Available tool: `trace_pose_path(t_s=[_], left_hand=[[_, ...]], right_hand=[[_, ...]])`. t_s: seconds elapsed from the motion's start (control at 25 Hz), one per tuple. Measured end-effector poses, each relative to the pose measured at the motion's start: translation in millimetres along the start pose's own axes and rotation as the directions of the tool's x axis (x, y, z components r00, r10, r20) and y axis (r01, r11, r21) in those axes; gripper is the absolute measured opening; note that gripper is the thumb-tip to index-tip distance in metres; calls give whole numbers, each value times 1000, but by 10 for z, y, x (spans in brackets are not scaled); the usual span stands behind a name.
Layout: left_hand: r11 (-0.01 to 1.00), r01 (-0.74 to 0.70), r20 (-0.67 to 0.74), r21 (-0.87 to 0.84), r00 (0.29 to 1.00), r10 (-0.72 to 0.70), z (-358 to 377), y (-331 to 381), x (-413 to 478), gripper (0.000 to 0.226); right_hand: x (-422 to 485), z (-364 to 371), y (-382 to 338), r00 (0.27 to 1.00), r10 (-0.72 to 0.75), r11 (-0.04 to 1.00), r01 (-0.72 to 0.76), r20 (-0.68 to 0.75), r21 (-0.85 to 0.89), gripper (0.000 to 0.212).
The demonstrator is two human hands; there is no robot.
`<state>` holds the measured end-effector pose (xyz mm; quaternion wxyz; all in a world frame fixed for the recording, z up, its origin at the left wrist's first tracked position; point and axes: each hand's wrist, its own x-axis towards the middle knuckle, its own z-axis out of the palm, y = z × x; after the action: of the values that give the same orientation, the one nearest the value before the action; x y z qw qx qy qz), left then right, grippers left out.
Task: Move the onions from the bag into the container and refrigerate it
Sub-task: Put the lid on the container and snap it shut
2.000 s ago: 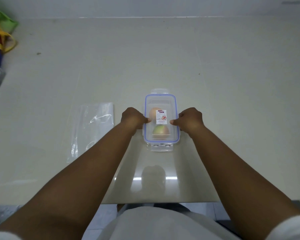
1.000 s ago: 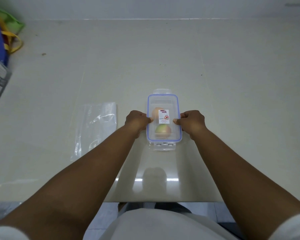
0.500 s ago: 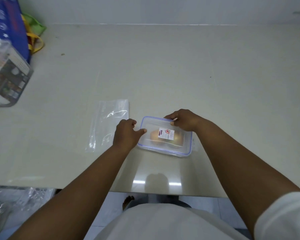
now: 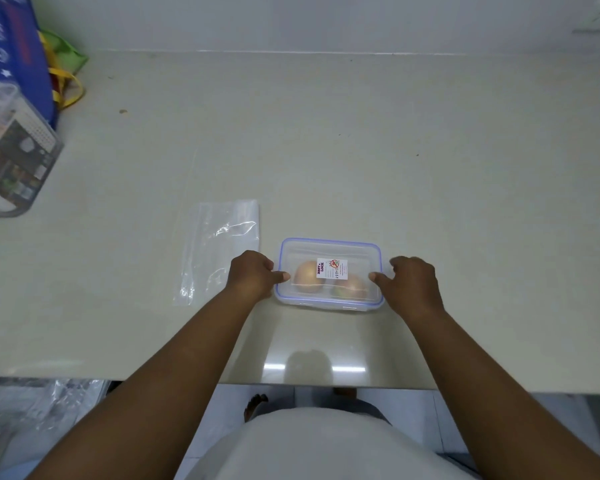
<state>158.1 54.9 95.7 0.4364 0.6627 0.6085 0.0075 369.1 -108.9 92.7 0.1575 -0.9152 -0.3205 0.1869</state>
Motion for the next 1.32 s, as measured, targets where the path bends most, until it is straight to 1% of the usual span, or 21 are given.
trace_pose_path(t_s=[0.08,0.12,0.2,0.28,0.4,0.48,0.72,0.8,0.84,0.92,1.0,1.16,1.24,1.32], left_hand=[[998,-12,12,60,1000,11,1,14,11,30],[998,-10,20,61,1000,9,-4,19,18,29],[998,27,62,-60,998,-23,-6,20,42,26],[984,74,94,-162,994,-60,-16,8,56,25],[976,85,124,-199,990,-61,-18,2,69,25],[973,87,130,-214,990,-60,-19,13,80,25],[962,106,140,-250,987,-72,-2,0,111,23],[959,113,129,-262,988,-81,20,-31,104,32],[958,112,121,-263,989,-82,27,-45,99,33],[954,106,111,-281,991,-77,34,-67,84,24],[942,104,118,-318,991,-70,45,-86,81,18],[934,87,108,-346,993,-52,79,-127,88,21],[947,60,109,-316,994,-27,74,-131,92,23],[972,19,115,-234,993,8,56,-160,103,25]], right_hand=[[-8,32,7,996,73,995,-76,55,57,37],[4,35,-4,993,98,992,-103,61,78,36],[43,24,-31,989,130,985,-136,66,105,41],[96,28,-32,985,154,970,-166,81,177,38],[140,37,10,968,196,887,-243,156,393,30],[156,42,41,960,206,853,-271,190,447,27],[182,28,26,969,171,861,-236,180,451,24],[177,39,41,970,168,859,-231,174,458,22],[176,41,46,970,171,859,-232,173,456,21],[167,62,45,972,168,859,-226,165,460,19],[131,100,31,979,153,866,-197,131,460,20],[23,170,32,993,115,917,-112,15,382,18],[-25,216,13,992,124,929,-110,-19,354,23],[-84,273,-13,990,130,945,-107,-55,310,30]])
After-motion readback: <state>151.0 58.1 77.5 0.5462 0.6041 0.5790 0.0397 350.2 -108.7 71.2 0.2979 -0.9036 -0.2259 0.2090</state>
